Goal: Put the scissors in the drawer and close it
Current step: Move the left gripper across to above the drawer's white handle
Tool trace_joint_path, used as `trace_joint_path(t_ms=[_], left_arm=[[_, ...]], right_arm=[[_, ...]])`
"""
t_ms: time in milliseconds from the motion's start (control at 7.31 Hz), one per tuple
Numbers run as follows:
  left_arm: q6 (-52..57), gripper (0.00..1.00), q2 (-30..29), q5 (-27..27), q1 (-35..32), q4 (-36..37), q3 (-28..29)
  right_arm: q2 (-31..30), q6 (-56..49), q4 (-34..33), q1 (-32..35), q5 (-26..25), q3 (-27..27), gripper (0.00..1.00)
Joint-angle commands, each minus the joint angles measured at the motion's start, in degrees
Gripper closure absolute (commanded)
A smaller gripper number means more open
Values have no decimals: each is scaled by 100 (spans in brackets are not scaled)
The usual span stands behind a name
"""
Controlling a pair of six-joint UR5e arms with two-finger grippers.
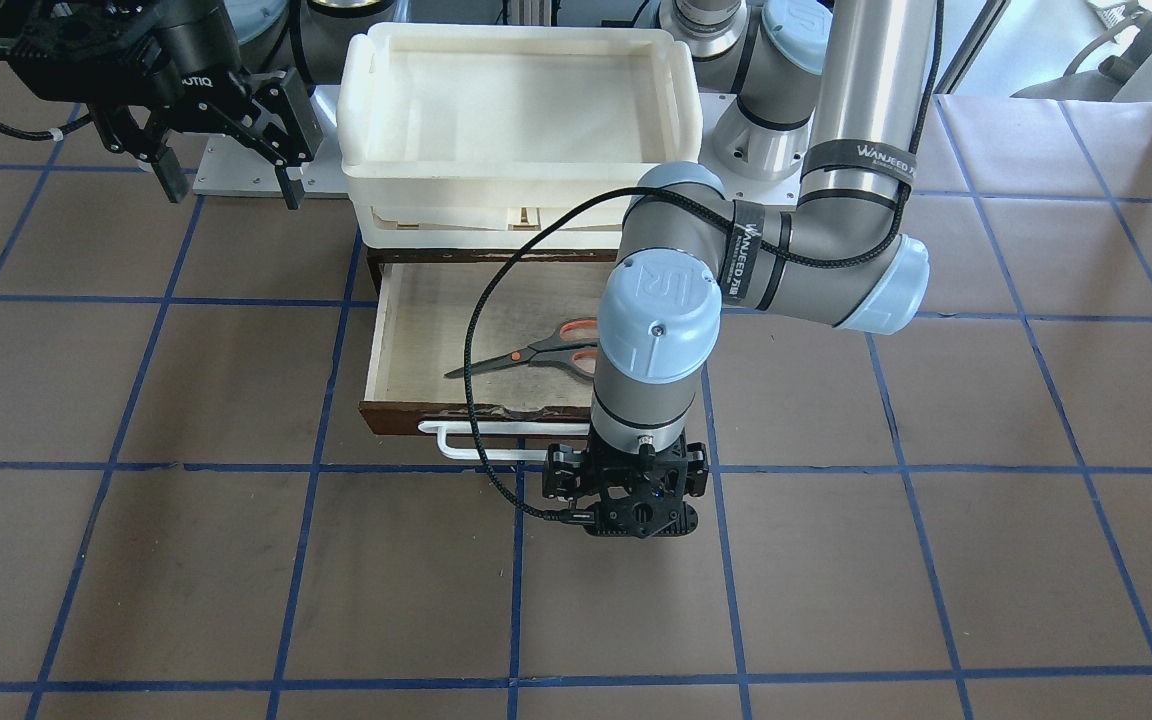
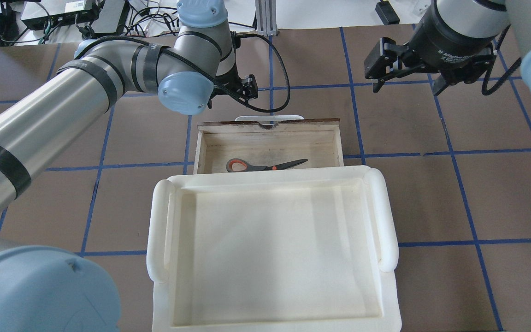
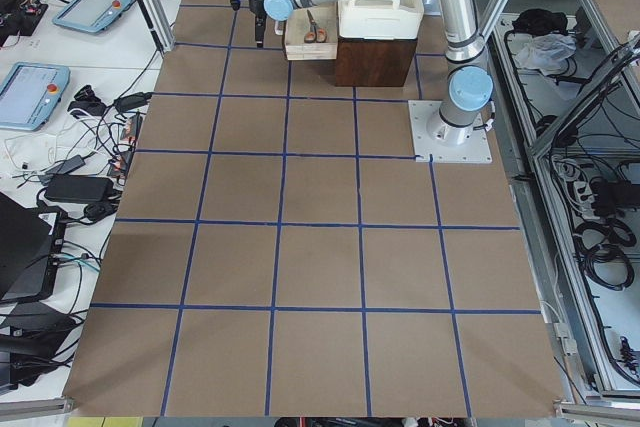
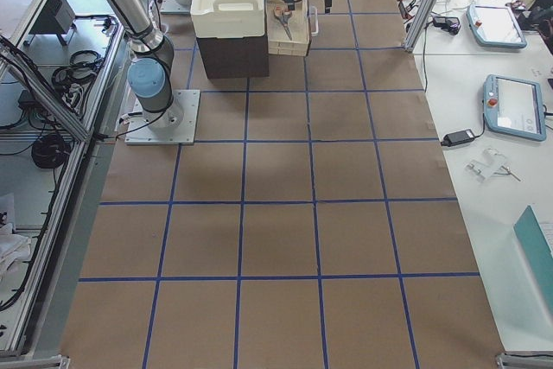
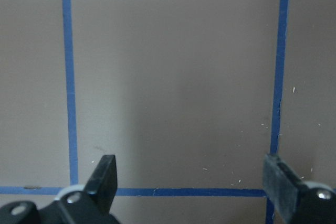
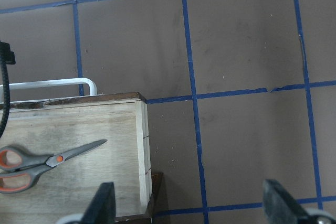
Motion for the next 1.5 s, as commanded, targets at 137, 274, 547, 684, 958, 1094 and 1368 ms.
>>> trace_joint_path(t_ms=[137,274,547,684,958,1094,1368], left_arm=[[-287,0,-173,-55,-158,-221,14],[-332,0,-173,-125,-166,-231,14],[-447,0,-130,-213,-158,-667,84],[-456,0,-129,-214,-158,-1192,372],[-456,0,-138,-275,-140,-1619,586],[-465,0,-121,-310,-123,-1663,586],[-561,0,-68,-442,-105,-1839,586]], right_arm=[[551,55,83,-21,-36,-706,0],[533,56,84,-12,-1,-671,0],[446,64,75,5,-18,-479,0],[393,64,49,5,-18,-399,0],[357,64,57,14,-1,-337,0],[357,64,66,14,-18,-337,0],[357,64,75,14,-45,-337,0]])
